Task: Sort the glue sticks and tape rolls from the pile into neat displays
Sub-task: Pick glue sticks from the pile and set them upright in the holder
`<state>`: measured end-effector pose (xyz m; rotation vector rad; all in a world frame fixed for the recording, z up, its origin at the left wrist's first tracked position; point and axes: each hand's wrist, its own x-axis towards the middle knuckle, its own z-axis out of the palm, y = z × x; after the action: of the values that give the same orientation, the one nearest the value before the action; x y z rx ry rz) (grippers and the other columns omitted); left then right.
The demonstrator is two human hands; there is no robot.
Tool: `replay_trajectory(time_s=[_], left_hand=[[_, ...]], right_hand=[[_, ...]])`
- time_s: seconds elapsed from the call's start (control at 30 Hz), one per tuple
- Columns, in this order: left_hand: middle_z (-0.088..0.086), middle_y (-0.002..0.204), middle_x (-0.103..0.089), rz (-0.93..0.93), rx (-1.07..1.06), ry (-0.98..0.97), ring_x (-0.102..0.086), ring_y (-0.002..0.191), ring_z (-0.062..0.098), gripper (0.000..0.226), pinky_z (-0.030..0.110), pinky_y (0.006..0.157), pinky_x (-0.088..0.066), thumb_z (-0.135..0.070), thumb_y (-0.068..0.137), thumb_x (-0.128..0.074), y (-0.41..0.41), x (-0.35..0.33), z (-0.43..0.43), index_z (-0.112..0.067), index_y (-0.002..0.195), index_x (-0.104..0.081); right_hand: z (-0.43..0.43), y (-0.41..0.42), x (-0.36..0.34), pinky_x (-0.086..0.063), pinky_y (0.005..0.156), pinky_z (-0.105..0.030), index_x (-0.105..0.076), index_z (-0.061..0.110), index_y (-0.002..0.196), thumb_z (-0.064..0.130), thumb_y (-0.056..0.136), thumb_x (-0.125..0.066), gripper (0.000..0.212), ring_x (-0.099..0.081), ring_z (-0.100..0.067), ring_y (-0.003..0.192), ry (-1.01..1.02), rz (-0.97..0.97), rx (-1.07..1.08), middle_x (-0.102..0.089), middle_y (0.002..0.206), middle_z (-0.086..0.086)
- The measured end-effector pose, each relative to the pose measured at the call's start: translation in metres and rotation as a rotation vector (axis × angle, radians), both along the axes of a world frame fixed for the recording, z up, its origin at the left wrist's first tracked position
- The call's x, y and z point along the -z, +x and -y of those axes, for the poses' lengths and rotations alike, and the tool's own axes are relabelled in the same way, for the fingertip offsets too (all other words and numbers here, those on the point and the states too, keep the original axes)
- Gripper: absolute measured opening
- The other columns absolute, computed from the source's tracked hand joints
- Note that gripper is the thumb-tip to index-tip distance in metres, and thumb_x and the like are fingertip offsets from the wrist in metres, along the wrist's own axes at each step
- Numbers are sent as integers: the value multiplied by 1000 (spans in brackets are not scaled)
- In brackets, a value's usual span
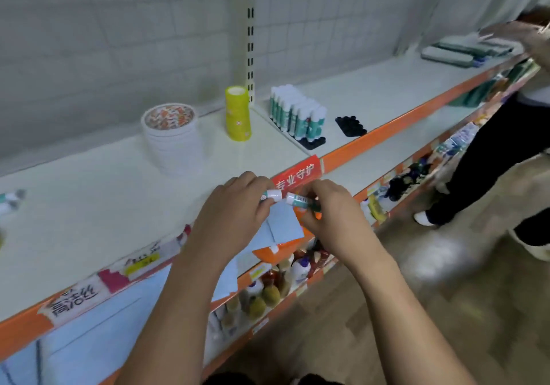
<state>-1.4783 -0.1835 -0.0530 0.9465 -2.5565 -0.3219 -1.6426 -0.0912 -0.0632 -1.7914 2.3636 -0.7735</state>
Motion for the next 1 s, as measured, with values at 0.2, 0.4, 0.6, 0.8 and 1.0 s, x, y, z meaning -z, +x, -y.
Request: replay_trajectory(time_s=[0.2, 0.4, 0.6, 0.8, 1.0], left_hand=[[-2, 111, -57, -15, 1, 33, -56, 100, 20, 25, 38, 83, -47, -30, 99, -49, -73, -2, 11, -22, 121, -58], [-3, 115, -58, -29, -27, 50, -55, 104, 17, 28, 32, 83, -45, -31, 97, -53, -107, 1, 42, -21, 123, -57], [-3, 114, -58, 2, -16, 88, -54, 104, 15, 23, 31, 83, -44, -30, 97, -54, -134, 10, 85, -21, 118, -60], [-3, 106, -61, 21, 0, 165, -56, 98, 17, 20, 31, 76, -43, -31, 92, -61, -154, 22, 105, -25, 111, -65], [-8, 99, -61, -7, -31, 305, -55, 95, 12, 18, 29, 75, -43, -38, 86, -67, -164, 21, 113, -29, 102, -68]], right_hand=[[5, -76, -6, -46, 74, -43, -60, 18, 103, 13, 84, -62, 19, -50, -23, 87, -40, 34, 8, -59, 96, -2], [33, -107, -5, -46, 77, -37, -63, 18, 106, 18, 84, -58, 22, -51, -20, 90, -70, 63, -4, -60, 99, 1], [68, -129, -4, -46, 78, -41, -62, 15, 101, 20, 91, -59, 12, -52, -24, 90, -48, 20, -2, -60, 96, -4], [89, -142, 2, -45, 78, -39, -63, 17, 103, 13, 85, -61, 18, -51, -23, 89, -15, 36, -8, -59, 95, -2], [110, -157, 5, -44, 80, -42, -65, 13, 107, 15, 83, -63, 24, -53, -27, 93, 9, 47, -81, -62, 100, -7]])
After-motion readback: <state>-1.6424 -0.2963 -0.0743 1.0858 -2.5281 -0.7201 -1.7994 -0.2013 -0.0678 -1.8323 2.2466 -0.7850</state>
